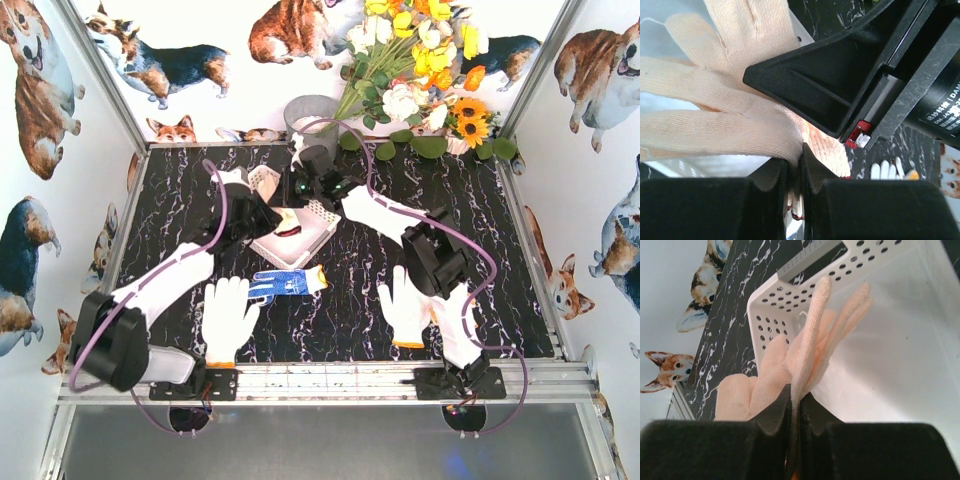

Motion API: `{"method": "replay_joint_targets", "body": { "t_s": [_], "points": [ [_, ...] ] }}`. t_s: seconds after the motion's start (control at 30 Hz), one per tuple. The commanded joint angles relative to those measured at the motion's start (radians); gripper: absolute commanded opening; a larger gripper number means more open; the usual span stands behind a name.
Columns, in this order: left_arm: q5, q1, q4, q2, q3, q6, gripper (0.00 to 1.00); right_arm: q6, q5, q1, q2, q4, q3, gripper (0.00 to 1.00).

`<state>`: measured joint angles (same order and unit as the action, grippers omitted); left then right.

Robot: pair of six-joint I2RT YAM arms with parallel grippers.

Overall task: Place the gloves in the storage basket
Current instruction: Place the glove in the bin.

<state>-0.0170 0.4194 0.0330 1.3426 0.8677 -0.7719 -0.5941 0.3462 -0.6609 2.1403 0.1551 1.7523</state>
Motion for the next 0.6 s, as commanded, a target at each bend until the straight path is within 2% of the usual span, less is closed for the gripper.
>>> {"method": "replay_joint_targets", "body": {
  "t_s": [0.0, 0.13, 0.37, 0.57],
  "points": [
    [-0.001, -0.023, -0.042, 0.081, 0.077, 0.104, 0.00, 0.062, 0.053, 0.024, 0.071, -0.051, 0.112, 0.00],
    [-0.027, -0.032, -0.049, 0.174, 0.118, 0.151, 0.00, 0.097, 0.047, 0.035, 0.164, -0.015, 0.207, 0.00],
    [0.007, -0.037, -0.055, 0.302, 0.181, 0.159, 0.00, 0.139, 0.060, 0.043, 0.291, 0.057, 0.363, 0.00],
    [0.059, -0.038, -0.066, 0.359, 0.165, 0.113, 0.00, 0.169, 0.053, 0.046, 0.298, 0.116, 0.370, 0.00]
  ]
}}
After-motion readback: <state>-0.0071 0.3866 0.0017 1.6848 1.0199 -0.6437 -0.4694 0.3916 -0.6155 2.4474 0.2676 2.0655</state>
